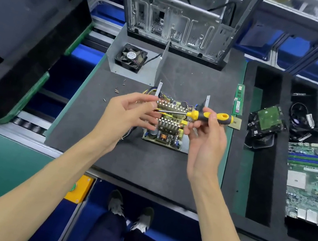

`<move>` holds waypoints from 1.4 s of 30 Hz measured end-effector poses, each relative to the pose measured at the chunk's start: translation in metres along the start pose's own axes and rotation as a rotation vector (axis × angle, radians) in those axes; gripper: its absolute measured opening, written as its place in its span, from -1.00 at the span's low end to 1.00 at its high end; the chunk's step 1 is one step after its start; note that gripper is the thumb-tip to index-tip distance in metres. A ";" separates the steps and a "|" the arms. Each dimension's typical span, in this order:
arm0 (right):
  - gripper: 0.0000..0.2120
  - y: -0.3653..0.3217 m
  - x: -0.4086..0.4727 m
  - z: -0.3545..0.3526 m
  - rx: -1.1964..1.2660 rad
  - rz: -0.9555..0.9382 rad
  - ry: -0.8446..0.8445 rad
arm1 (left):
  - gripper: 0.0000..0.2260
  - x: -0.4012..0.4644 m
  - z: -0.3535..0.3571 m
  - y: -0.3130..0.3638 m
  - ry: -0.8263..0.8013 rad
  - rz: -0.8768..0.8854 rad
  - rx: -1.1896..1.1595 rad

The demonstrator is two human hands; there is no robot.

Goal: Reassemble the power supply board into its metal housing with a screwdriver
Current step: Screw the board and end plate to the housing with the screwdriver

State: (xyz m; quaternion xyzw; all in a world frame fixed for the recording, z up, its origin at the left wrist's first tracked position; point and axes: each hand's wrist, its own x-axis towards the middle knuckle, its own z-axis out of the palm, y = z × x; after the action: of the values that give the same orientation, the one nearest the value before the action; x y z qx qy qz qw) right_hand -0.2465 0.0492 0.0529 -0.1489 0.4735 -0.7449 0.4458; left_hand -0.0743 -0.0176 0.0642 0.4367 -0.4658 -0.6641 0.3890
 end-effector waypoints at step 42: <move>-0.65 0.046 -0.001 0.001 -0.998 -0.521 -0.517 | -0.66 -0.020 -0.031 -0.026 0.053 -0.004 0.654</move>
State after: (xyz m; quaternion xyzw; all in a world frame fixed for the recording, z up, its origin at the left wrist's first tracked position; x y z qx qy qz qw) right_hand -0.2210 0.0418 0.0147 -0.6259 0.5895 -0.4578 0.2263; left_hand -0.0413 -0.0007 0.0378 0.5565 -0.6431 -0.4686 0.2389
